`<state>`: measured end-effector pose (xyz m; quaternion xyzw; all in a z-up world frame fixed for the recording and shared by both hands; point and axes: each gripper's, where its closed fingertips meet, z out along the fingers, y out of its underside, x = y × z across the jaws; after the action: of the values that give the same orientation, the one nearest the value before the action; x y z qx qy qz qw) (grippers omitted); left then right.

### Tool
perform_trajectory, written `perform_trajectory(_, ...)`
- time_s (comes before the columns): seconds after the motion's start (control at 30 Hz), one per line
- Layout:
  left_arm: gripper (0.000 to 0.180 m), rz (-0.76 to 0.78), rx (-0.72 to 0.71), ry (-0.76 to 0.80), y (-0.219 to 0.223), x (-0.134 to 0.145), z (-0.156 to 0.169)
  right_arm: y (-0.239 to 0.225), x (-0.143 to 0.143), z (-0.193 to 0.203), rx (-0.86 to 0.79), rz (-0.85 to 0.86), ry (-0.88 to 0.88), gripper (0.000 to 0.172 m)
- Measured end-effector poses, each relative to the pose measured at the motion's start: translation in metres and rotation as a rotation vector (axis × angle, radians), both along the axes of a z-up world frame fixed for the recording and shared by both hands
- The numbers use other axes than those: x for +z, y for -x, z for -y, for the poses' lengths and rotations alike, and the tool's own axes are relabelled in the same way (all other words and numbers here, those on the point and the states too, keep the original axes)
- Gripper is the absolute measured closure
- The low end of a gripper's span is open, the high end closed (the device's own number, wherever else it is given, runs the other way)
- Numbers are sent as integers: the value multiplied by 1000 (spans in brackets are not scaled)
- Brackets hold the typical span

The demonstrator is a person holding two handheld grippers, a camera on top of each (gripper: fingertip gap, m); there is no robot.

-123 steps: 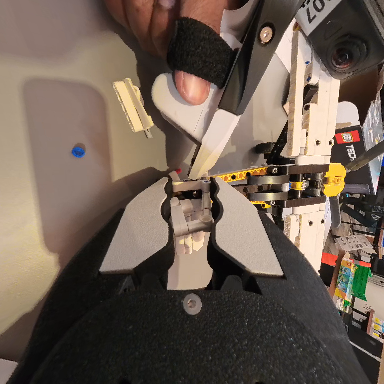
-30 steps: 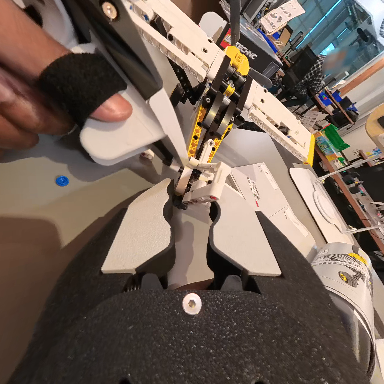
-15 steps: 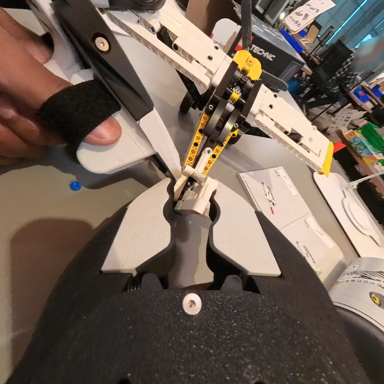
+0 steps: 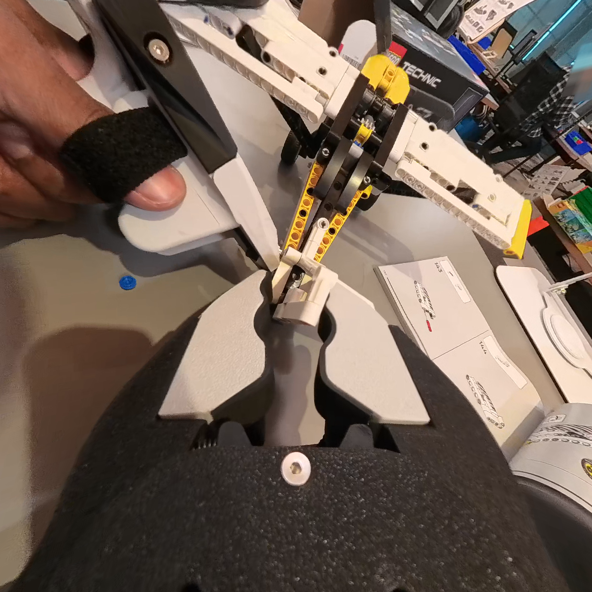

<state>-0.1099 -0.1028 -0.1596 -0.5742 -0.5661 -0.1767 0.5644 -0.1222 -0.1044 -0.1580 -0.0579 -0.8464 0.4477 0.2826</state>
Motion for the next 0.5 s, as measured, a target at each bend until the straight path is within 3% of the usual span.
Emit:
perform_trajectory(0.33, 172, -3, -28, 11, -2, -1, 2, 2, 0, -1, -16, -24, -13, 150)
perform_trajectory(0.43, 173, -22, 19, 106, -7, -7, 25, 32, 0, -30, -158, 17, 10, 153)
perform_trajectory(0.5, 172, -3, 59, 52, -7, -4, 39, 34, 1, -32, -158, -5, 6, 154)
